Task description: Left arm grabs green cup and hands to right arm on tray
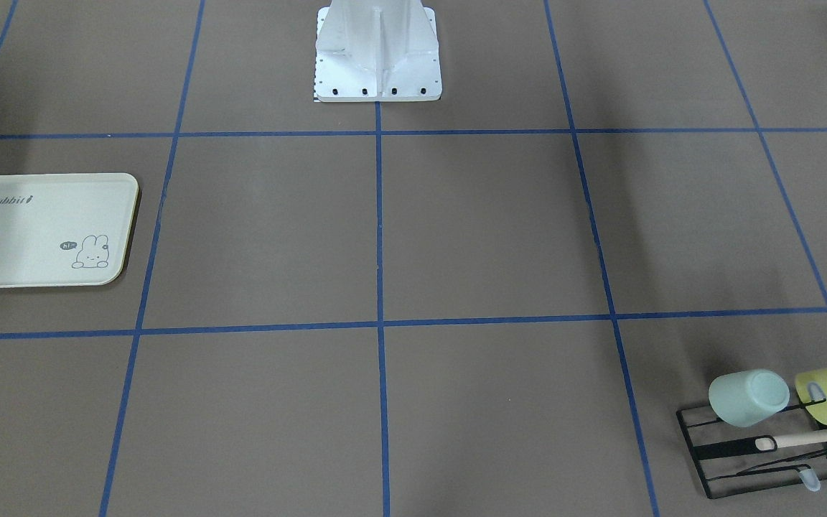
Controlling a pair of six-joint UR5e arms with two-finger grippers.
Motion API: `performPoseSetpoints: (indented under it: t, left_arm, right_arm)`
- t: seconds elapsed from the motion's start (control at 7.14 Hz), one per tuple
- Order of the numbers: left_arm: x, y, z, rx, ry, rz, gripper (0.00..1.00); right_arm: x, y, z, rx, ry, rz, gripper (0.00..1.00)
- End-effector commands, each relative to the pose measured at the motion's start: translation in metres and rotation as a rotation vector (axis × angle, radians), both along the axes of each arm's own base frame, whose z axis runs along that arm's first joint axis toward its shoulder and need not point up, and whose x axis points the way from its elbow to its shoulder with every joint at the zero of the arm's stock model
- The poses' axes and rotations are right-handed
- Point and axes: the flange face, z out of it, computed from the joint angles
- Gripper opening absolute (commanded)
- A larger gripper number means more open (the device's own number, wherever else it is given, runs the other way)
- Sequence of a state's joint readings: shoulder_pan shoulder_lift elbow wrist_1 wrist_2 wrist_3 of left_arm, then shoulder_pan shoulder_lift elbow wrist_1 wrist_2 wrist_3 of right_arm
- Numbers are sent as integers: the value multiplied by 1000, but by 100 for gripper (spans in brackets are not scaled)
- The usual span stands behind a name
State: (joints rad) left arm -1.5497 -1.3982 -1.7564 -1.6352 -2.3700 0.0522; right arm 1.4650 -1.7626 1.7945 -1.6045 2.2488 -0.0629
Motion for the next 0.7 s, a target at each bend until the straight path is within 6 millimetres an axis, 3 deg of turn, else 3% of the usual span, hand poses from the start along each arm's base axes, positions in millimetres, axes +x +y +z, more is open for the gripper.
performPoseSetpoints:
  t: [0.0, 0.56]
  left_arm:
    - [0, -3, -16, 33, 1, 0, 100]
    - [2, -22, -60, 118, 5, -4, 100]
  right_arm:
    - [0, 0, 0, 0, 0, 0, 100]
    - [0, 0, 1, 0, 0, -1, 100]
